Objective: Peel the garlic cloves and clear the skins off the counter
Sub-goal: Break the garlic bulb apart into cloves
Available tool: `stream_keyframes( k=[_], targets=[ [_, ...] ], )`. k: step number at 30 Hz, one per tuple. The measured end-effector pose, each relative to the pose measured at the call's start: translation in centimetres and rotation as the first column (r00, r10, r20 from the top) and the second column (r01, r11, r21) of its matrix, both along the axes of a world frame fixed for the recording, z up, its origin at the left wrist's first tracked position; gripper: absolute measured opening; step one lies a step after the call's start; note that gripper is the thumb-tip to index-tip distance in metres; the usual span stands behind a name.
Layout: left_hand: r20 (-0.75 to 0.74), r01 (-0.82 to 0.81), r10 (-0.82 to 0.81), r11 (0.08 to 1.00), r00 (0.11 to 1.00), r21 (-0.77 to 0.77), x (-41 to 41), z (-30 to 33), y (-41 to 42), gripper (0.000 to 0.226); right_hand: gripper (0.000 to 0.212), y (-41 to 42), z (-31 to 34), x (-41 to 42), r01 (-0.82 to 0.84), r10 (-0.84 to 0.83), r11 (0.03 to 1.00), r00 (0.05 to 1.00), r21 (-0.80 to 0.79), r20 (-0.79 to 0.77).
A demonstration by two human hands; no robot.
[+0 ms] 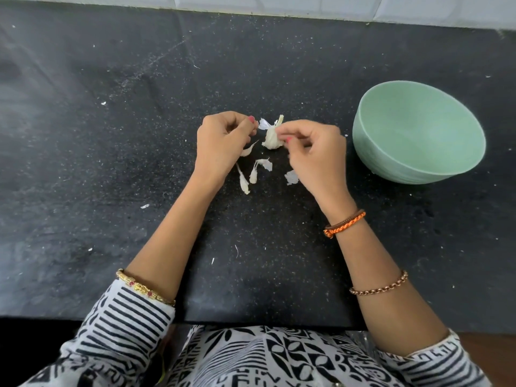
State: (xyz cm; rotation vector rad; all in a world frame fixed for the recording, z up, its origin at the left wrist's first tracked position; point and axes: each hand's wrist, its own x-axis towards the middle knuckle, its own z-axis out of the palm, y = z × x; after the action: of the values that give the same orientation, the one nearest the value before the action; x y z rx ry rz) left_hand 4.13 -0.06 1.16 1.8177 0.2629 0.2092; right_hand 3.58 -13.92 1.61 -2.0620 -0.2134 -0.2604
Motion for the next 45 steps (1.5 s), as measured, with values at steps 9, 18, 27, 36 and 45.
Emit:
stream_keyframes(
  k=[9,18,27,36,45],
  targets=[
    [0.016,0.009,-0.01,0.998,1.0,0.065,-0.2,0.1,-0.2,0.017,0.044,0.0,-1.3,1.4,-0.076,0.061,0.968,0.996,-0.241,-0.068],
    [0.023,0.102,-0.109,0.973,0.994,0.206,-0.3,-0.1,-0.3,0.015,0.017,-0.1,-1.3,1.2,-0.042,0.037,0.992,0.998,-0.119,-0.044],
    [0.001,0.269,-0.281,0.923,0.96,0.275,-0.3,-0.2,0.1,0.033,0.019,-0.3,-1.5,1.4,-0.039,0.039,0.991,0.999,-0.13,-0.004],
    [-0.033,0.324,-0.345,0.839,0.938,0.437,-0.2,-0.4,0.1,0.031,0.013,-0.3,-1.8,1.4,-0.024,0.025,0.992,1.0,-0.123,0.006],
    [0.084,0.286,-0.32,0.917,0.944,0.279,-0.4,0.2,-0.5,0.03,0.019,-0.7,-0.7,1.1,-0.048,0.067,0.992,0.985,0.118,-0.162]
  ],
)
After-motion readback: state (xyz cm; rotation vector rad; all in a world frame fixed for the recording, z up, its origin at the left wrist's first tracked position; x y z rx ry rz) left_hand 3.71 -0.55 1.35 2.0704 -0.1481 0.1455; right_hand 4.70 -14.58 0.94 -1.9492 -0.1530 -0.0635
